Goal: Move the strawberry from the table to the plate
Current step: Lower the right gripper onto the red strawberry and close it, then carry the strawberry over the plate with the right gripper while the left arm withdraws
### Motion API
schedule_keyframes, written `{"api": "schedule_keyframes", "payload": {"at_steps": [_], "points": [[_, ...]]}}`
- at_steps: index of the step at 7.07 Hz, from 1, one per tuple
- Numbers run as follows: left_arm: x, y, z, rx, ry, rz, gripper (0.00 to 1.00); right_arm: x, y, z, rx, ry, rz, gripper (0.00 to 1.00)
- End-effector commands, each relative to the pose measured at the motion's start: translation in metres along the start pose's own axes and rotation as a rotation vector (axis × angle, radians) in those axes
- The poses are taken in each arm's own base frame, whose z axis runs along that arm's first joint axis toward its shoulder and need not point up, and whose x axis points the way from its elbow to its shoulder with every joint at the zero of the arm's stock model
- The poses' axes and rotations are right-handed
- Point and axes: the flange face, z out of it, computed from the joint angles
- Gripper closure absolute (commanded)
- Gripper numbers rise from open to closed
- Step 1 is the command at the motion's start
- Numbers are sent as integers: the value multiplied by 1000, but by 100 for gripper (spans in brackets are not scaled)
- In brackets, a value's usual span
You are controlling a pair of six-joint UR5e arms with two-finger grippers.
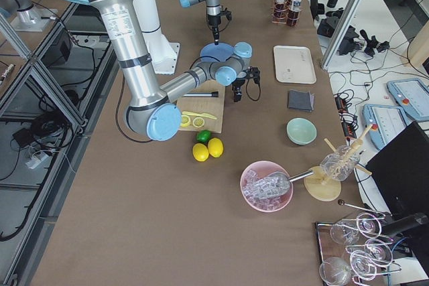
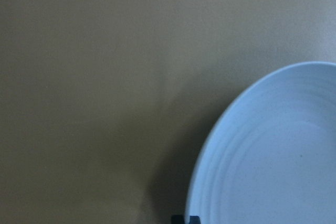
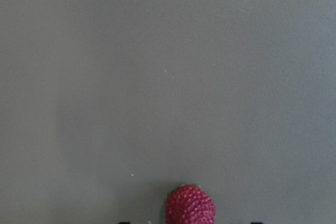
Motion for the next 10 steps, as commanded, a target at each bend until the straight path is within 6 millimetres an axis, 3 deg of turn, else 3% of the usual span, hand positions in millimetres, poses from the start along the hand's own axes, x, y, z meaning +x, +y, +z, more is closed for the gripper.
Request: {"api": "schedule_keyframes", "payload": {"at_steps": [1,3,5,6,7,8,10], "points": [[4,0,-2,2,7,-3,53,0,-1,4,-4,6,2,54],[10,-1,-11,4,26,-1,38,-4,-2,2,1,0,-2,100],[12,-13,-35,23,58,3,36,-32,-11,-35,40,-55,6,100],[-7,-33,-43,41,36,-14,36,-53,-13,-53,63,-90,26,100],[-36,-64,-53,30,3,55,36,-88,-7,-65,66,-133,68,100],[-71,-101,-69,31,-30,82,36,-129,8,-61,48,-163,97,100],[-131,-151,-99,23,-71,162,36,-212,47,-37,72,-169,137,100]]}}
